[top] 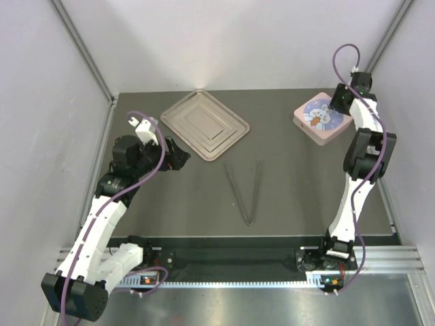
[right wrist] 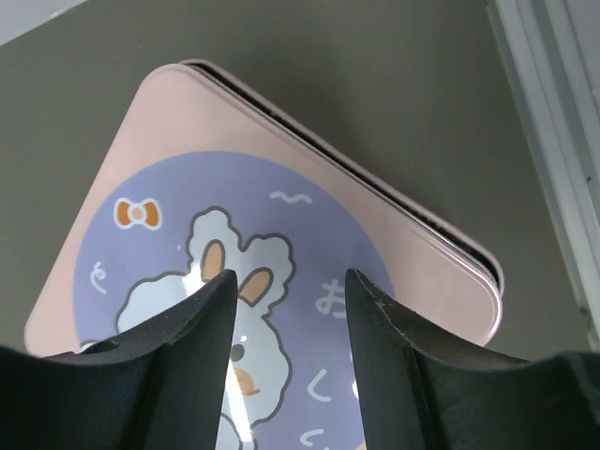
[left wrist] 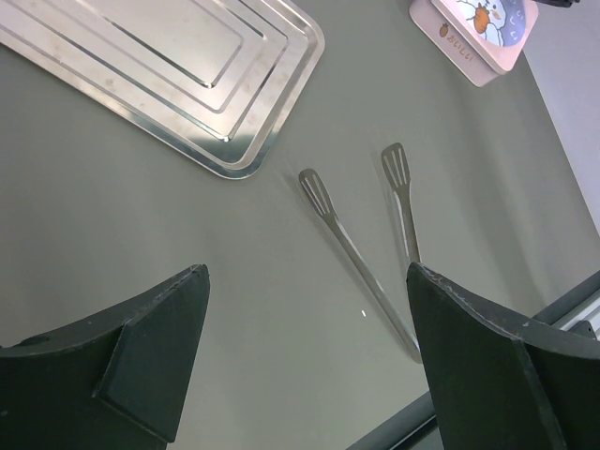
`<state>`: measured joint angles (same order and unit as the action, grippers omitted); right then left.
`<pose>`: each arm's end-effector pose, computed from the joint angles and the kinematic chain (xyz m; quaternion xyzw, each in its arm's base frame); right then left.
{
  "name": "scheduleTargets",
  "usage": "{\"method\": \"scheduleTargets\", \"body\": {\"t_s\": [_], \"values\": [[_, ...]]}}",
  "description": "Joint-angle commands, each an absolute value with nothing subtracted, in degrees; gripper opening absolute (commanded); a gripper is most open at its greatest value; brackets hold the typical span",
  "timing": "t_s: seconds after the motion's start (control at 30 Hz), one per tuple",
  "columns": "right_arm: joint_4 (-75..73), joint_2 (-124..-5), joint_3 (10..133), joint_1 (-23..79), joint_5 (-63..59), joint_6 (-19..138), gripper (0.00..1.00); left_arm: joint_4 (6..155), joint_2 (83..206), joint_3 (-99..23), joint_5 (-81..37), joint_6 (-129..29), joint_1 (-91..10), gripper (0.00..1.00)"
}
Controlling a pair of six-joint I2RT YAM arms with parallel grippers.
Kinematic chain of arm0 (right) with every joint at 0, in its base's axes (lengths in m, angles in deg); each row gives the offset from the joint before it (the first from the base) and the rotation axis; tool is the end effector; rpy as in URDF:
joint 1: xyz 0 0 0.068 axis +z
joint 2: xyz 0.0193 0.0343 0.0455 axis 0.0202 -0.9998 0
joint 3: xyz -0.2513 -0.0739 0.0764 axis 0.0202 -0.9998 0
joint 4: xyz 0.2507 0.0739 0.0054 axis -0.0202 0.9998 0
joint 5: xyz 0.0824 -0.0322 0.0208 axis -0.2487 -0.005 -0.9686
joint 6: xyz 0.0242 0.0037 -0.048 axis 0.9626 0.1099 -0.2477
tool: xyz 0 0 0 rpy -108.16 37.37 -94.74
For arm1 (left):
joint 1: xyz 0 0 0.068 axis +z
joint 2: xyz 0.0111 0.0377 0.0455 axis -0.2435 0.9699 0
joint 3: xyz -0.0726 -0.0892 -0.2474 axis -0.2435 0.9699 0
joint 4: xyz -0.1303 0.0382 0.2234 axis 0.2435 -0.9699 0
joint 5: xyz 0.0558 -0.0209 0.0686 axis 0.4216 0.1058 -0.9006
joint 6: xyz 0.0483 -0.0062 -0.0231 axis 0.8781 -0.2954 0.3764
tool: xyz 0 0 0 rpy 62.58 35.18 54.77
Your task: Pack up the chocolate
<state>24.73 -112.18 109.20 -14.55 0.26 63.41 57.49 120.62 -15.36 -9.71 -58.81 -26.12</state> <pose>0.5060 -0.1173 0.2376 0.1748 0.8964 0.0304 0.4063 0.1928 -0.0537 0.3327 0.0356 0.8212 -0.2959 0.4865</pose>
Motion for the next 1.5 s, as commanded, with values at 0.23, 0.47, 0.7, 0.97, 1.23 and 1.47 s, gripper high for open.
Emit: {"method": "scheduleTargets", "body": {"t_s": [0.23,0.47,0.7,0.97,1.23,1.47], "values": [[22.3,-114.9,115.5,-15.5,1.6,59.7,0.57,59.9,120.5,-15.2,-8.8,-58.5,-25.6,0.91],[22.4,-111.9,114.3,-14.9,-1.3,60.3,0.49,59.9,120.3,-15.3,-8.3,-58.6,-25.3,0.91],[22.4,-105.6,108.0,-10.0,7.8,63.8,0.38,60.2,119.8,-15.2,-8.0,-58.8,-24.8,0.91],[20.4,-109.4,108.7,-14.7,15.5,65.1,0.30,60.2,119.8,-15.1,-7.6,-59.0,-24.8,0.91],[25.5,-116.3,113.2,-14.9,12.7,65.6,0.27,60.7,119.4,-14.8,-6.6,-59.6,-23.6,0.91],[24.2,-111.0,113.9,-15.0,13.4,66.1,0.24,60.8,119.0,-14.7,-6.5,-59.6,-23.6,0.92]]}}
